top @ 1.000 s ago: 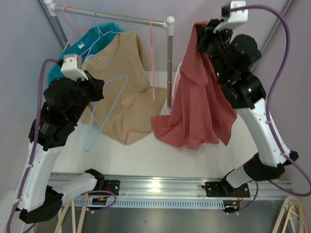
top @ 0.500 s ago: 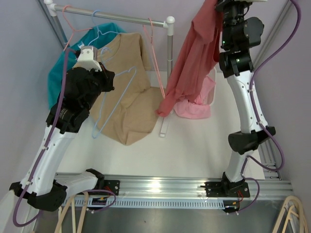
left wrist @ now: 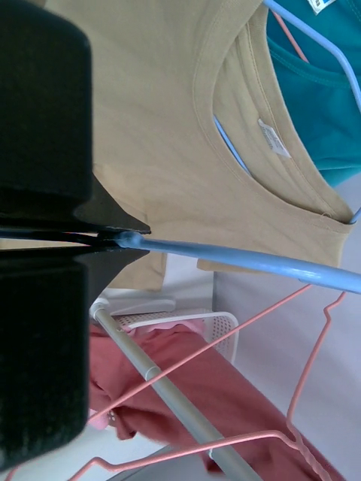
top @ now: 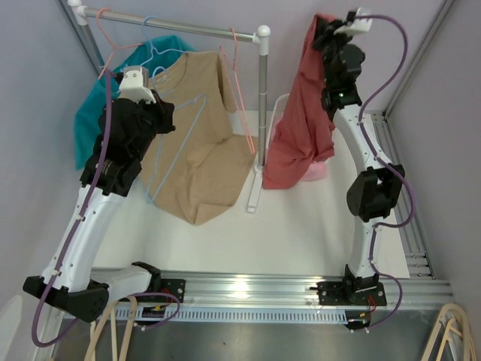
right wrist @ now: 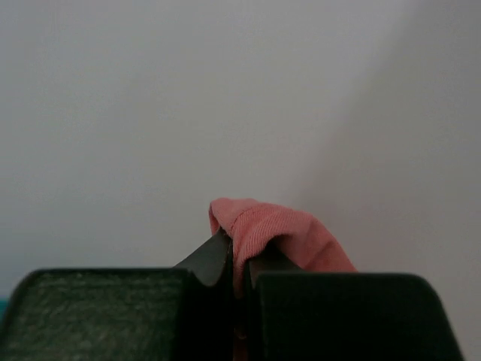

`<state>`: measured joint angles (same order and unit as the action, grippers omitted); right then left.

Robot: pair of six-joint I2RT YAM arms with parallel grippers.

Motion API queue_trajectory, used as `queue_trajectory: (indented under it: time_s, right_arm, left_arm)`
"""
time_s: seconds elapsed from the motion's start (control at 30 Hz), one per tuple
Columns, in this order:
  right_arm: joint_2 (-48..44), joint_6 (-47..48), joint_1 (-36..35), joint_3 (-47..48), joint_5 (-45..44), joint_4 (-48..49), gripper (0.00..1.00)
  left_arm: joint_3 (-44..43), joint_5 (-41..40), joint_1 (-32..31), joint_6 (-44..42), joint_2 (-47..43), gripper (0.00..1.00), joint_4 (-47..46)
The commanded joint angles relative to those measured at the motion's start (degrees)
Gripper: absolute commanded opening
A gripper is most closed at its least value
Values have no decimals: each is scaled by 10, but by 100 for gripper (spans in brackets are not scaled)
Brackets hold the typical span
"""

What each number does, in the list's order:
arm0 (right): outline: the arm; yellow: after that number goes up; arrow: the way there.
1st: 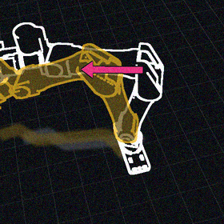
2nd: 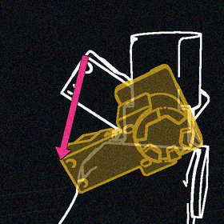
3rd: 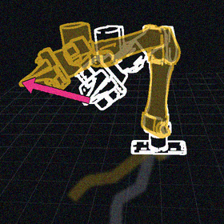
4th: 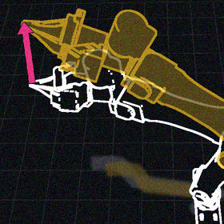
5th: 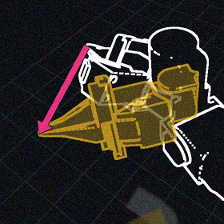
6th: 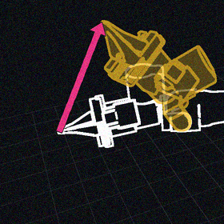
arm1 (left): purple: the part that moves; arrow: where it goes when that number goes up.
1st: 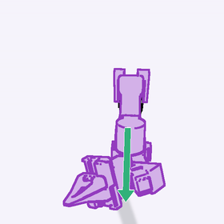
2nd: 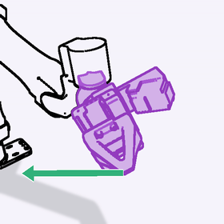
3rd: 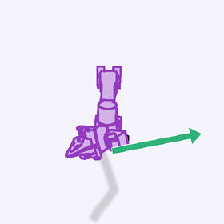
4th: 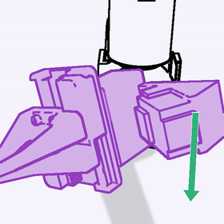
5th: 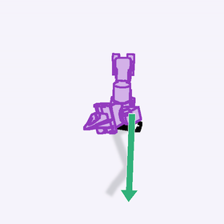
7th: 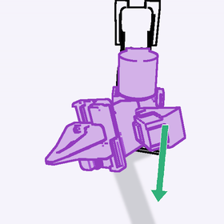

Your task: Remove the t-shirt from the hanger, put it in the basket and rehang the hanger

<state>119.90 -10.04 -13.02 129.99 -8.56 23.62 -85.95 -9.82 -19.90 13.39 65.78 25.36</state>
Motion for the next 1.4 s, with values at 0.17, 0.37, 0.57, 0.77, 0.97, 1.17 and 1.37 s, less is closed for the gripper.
queue_trajectory:
  time_s: [0.17,0.37,0.57,0.77,0.97,1.17,1.37]
  right_arm:
    - [-66,-118,4,-269,-3,-143,0]
    - [183,-106,16,43,87,-671,0]
    - [281,-85,22,5,135,-795,0]
    - [180,-89,27,-129,99,-702,34]
    - [105,-82,26,-153,18,-679,94]
    - [-52,-79,23,-235,-30,-618,100]
    - [-168,-56,19,-295,-40,-553,99]
  left_arm:
    - [18,20,7,-19,-10,1,-53]
    - [14,19,8,-26,-16,1,-59]
    - [14,6,8,-45,-6,1,-92]
    - [-4,12,10,-63,37,1,-117]
    - [-4,43,11,-70,56,1,-162]
    - [-28,41,11,-70,82,1,-187]
    - [-52,43,10,-75,106,1,-216]
